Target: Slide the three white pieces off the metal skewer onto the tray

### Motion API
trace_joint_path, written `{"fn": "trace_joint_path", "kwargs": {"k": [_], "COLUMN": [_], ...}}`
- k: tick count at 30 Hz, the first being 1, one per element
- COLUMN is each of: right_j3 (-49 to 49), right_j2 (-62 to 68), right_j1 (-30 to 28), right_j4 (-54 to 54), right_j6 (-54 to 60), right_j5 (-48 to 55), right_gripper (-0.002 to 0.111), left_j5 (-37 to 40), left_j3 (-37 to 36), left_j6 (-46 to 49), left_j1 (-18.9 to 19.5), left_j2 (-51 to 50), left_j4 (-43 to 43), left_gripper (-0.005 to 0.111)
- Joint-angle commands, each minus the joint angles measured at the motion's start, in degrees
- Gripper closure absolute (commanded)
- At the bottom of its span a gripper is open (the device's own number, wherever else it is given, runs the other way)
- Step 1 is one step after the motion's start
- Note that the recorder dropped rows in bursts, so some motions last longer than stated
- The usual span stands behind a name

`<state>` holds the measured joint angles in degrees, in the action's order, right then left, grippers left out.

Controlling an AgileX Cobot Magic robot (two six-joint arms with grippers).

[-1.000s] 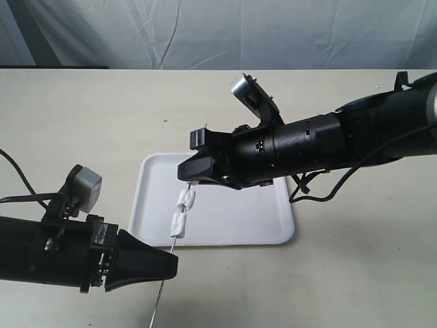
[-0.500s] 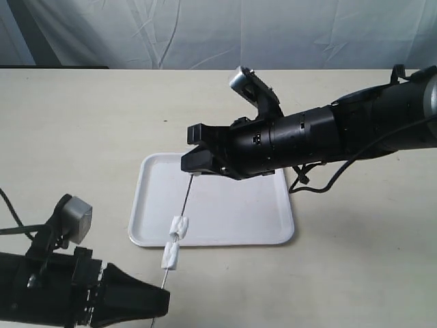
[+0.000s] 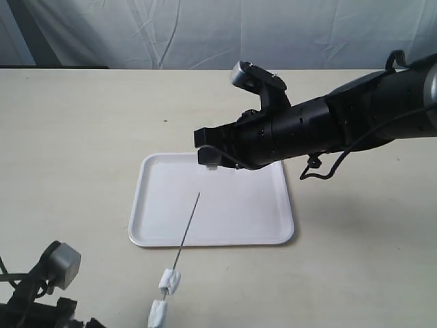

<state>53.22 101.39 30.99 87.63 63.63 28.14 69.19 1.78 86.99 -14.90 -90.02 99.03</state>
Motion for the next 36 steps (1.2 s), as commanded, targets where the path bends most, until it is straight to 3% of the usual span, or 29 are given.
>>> {"fn": "trace_joint_path", "kwargs": {"k": [1, 8, 15, 19, 24, 36], "right_j3": [0.3, 0.3, 0.3, 0.3, 0.3, 0.3], "right_j2": [0.1, 0.1, 0.1, 0.1, 0.1, 0.1], "right_j1": [-0.3, -0.3, 0.6, 1.1, 1.1, 1.1], "right_j4": [-2.1, -2.0, 0.7, 1.4, 1.3, 1.1], "right_j6": [-3.2, -8.7, -12.4, -12.4, -12.4, -12.4], "right_j5": [1.3, 9.7, 14.1, 13.7, 13.8, 15.2], "right_gripper": [0.061, 0.062, 0.062, 0.064, 0.078, 0.078], "left_j5": [0.8, -7.7, -10.1, -10.0, -7.6, -3.5], "left_j3": [4.8, 13.0, 20.0, 20.5, 20.5, 20.5], "left_j6": [-2.8, -7.6, -12.5, -12.9, -12.9, -12.0], "left_j1": [0.1, 0.1, 0.1, 0.1, 0.1, 0.1], "left_j2": [0.0, 0.0, 0.0, 0.0, 0.0, 0.0], "left_j4": [0.9, 0.9, 0.9, 0.9, 0.9, 0.9], "left_gripper": [0.107, 0.107, 0.107, 0.107, 0.107, 0.107]}}
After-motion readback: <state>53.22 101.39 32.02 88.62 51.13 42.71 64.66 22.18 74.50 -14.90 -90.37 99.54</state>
